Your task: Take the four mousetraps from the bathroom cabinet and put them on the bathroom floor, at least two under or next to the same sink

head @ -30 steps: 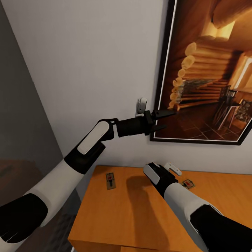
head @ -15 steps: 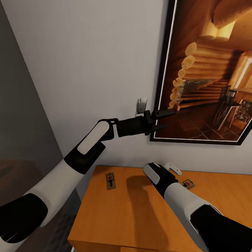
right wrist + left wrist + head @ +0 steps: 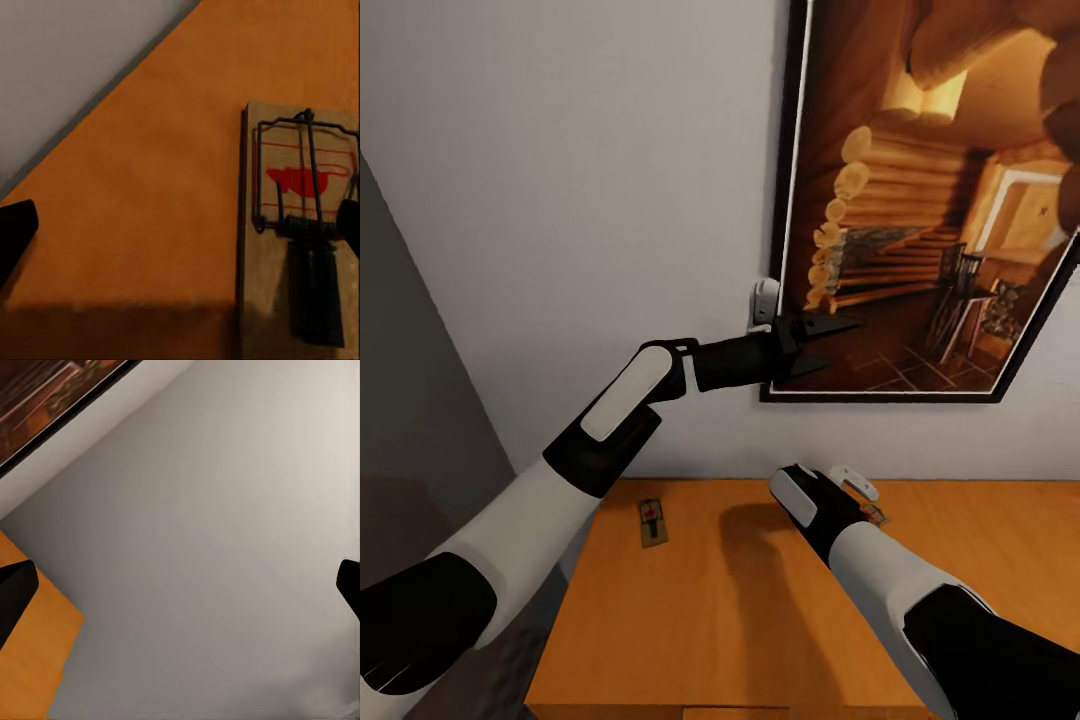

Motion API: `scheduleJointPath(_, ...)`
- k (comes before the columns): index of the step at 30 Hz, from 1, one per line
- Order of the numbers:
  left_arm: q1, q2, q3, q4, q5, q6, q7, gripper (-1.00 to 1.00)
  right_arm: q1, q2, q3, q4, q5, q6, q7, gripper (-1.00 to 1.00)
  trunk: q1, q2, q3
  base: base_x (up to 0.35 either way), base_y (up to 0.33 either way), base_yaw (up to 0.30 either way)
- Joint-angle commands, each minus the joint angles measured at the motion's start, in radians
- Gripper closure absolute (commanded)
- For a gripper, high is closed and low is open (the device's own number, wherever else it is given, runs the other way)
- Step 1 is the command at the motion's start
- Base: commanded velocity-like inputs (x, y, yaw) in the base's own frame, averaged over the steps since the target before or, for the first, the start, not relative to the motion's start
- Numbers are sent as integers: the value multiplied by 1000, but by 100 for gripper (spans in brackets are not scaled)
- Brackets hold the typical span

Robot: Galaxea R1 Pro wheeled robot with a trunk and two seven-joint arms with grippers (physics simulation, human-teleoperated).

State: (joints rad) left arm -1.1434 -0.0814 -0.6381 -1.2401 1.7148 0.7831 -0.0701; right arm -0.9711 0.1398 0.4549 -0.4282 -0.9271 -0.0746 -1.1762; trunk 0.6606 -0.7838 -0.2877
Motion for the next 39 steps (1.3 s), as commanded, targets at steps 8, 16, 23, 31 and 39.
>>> scheduleJointPath(8,-1,0,0,1,-4,2,-5,-100,-1,-3,8,0,-10,-7,13,-100,0,-1,3,0,0,-231)
scheduleJointPath(16,-1,0,-1,1,-4,2,-5,-100,-1,-4,8,0,-10,-7,16,-100,0,-1,4,0,0,-49)
scheduleJointPath(23,-1,0,-1,2,-4,2,-5,-100,-1,-5,7,0,-10,-7,16,-100,0,-1,5,0,0,-8)
scheduleJointPath(31,-1,0,-1,2,-4,2,-5,-100,-1,-6,7,0,-10,-7,17,-100,0,-1,6,0,0,-1)
scheduleJointPath(39,-1,0,-1,2,-4,2,-5,-100,-1,-8,6,1,-10,-8,17,-100,0,-1,6,0,0,0)
